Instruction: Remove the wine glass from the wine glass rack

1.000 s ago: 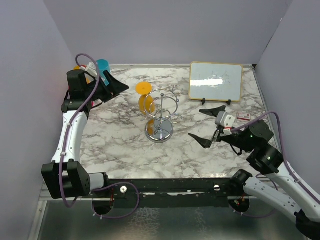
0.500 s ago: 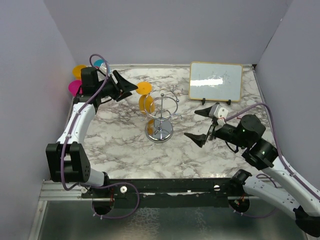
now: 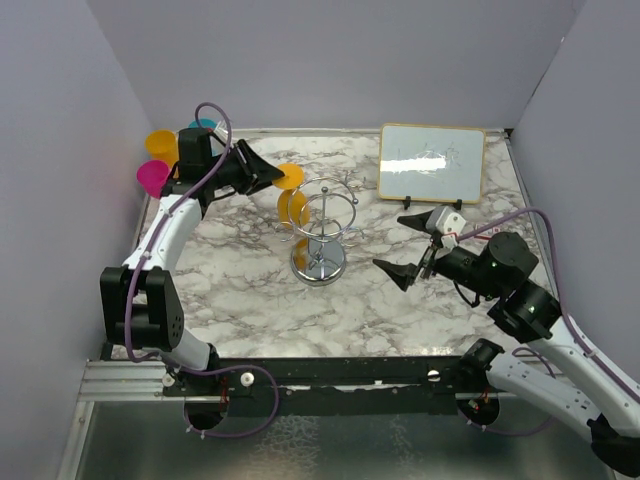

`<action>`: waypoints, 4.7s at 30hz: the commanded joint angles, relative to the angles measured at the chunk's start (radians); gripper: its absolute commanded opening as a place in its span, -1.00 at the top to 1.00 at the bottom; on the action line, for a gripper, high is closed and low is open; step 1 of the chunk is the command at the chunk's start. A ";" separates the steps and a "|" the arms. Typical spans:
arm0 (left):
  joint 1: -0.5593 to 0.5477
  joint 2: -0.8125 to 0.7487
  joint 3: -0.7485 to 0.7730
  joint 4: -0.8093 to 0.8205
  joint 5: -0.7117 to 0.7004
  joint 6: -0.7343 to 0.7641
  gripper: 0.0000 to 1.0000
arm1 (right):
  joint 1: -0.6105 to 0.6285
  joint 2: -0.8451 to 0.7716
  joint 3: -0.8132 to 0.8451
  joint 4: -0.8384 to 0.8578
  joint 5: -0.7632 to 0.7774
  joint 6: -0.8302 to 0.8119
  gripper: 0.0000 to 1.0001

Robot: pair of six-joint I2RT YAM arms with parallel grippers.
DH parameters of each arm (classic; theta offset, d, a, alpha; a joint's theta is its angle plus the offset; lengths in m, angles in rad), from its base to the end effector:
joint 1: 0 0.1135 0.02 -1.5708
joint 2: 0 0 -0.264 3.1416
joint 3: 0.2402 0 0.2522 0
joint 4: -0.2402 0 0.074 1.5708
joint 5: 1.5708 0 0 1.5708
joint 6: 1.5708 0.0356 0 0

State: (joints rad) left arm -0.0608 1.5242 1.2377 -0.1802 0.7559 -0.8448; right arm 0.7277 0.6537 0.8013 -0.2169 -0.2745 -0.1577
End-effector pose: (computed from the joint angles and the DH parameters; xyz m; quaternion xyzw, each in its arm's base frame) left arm 0.3467 -0.0456 0.3206 -0.1235 0.8053 -0.4958 0.3008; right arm 0.1070 0.1082 0.3619 -0.3946 0.6145 0.2860 0.6204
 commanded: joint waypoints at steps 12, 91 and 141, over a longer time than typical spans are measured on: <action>-0.002 0.031 0.070 0.029 -0.059 -0.007 0.51 | 0.007 -0.018 0.019 -0.007 0.023 -0.003 -0.99; 0.092 -0.078 0.270 0.273 -0.047 0.047 1.00 | 0.007 0.060 0.131 0.028 0.118 0.281 -0.99; -0.197 -0.488 0.133 0.422 0.118 0.244 1.00 | -0.035 0.554 0.556 0.434 -0.207 0.862 -0.16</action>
State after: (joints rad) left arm -0.2512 1.0634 1.3643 0.2062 0.8497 -0.5926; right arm 0.6964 1.1732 1.3327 0.1879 -0.4564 0.6849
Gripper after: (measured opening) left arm 0.018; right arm 0.615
